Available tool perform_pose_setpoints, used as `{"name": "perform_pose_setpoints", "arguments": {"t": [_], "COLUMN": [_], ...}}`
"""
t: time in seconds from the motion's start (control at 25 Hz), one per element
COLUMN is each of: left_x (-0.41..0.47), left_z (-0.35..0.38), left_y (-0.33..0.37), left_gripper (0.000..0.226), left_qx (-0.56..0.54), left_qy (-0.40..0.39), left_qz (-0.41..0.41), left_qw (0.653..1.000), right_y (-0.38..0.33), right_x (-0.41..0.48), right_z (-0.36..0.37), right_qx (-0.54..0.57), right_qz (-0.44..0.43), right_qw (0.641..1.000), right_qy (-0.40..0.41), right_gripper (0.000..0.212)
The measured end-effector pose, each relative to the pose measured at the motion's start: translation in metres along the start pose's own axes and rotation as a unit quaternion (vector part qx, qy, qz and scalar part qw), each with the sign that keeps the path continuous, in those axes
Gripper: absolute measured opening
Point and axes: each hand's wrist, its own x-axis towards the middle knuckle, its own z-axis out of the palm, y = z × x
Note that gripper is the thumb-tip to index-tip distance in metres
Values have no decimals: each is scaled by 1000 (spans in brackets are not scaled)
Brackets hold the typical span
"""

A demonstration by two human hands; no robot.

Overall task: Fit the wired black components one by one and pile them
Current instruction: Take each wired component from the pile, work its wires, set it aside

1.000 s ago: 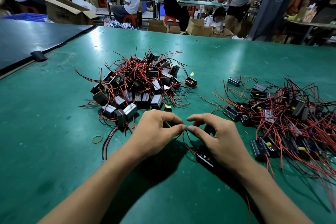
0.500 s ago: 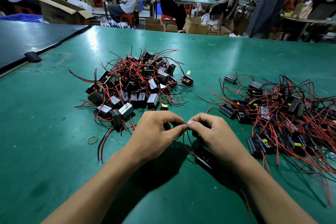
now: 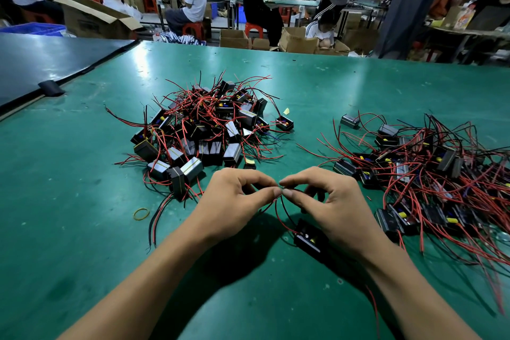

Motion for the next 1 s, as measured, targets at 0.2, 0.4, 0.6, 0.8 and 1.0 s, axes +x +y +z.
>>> {"name": "perform_pose_setpoints", "arguments": {"t": [0.2, 0.4, 0.6, 0.8, 1.0], "left_x": [0, 0, 0, 0, 1], "left_z": [-4, 1, 2, -4, -1], "left_y": [3, 1, -10, -25, -29], "left_gripper": [8, 8, 12, 26, 24], "left_qx": [-55, 4, 116, 205, 237], "left_qy": [-32, 8, 104, 65, 17], "left_qz": [-29, 3, 44, 47, 51], "left_qw": [998, 1000, 987, 975, 970], "right_y": [-2, -4, 13, 29, -4], "right_x": [-1, -1, 6, 9, 0], "right_z": [0, 3, -7, -26, 12], "right_qx": [-9, -17, 48, -48, -200], "right_qz": [5, 69, 217, 288, 25], "right_qw": [1000, 997, 973, 918, 971], "right_qy": [-5, -17, 63, 268, 128], "right_gripper": [6, 12, 14, 17, 26]}}
